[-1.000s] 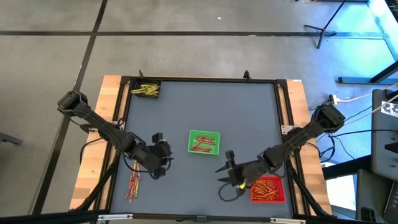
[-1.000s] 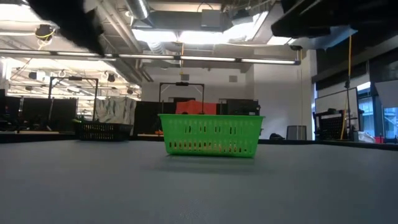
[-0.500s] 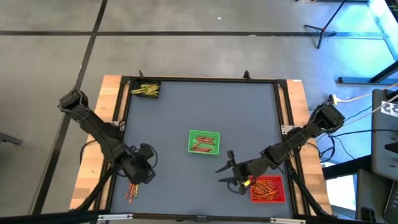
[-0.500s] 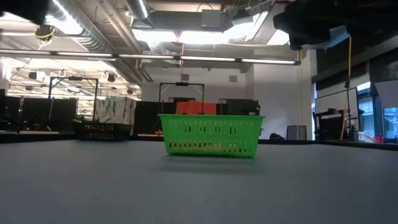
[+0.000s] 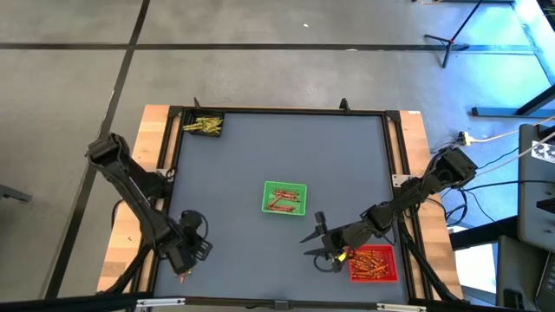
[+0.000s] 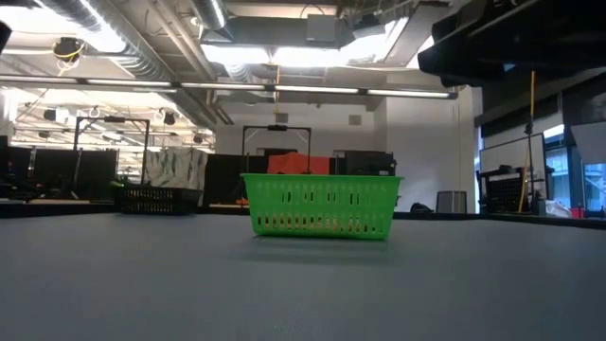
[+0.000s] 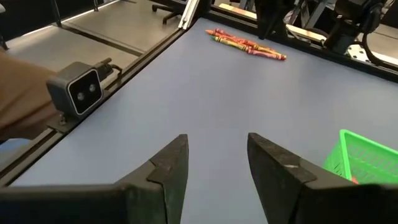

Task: Sort crayons
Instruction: Put the red crayon into the green bin

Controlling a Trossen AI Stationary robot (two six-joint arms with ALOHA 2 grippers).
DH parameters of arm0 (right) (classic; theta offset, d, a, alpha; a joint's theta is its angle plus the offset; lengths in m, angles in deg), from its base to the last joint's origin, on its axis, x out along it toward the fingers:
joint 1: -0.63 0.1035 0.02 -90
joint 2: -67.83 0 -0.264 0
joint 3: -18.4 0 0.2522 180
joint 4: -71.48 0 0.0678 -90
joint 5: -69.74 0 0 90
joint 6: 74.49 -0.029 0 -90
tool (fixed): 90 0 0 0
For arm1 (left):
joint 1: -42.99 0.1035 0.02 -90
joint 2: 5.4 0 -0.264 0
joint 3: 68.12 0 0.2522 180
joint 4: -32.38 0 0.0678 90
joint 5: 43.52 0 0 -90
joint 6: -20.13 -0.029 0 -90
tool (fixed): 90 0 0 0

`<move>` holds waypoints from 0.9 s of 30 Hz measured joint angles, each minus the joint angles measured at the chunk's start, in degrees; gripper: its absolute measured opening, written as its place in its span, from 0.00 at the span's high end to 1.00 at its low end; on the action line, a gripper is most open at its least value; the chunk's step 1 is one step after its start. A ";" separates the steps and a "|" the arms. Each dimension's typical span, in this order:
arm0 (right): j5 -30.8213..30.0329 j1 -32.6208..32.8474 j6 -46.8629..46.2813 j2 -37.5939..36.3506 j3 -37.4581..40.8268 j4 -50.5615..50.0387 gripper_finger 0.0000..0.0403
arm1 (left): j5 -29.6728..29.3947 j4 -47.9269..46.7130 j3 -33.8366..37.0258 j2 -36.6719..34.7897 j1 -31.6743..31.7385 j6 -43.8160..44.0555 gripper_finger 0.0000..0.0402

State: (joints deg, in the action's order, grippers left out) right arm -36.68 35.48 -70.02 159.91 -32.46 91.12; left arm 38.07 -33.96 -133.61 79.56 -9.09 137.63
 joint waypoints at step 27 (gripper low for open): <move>-0.69 0.00 -0.02 -0.02 0.00 -0.38 0.59 | 2.94 0.97 0.01 12.35 2.18 4.92 0.75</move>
State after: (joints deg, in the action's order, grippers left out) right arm -37.37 35.48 -70.03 159.88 -32.46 90.74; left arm 41.01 -32.99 -133.60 91.92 -6.90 142.55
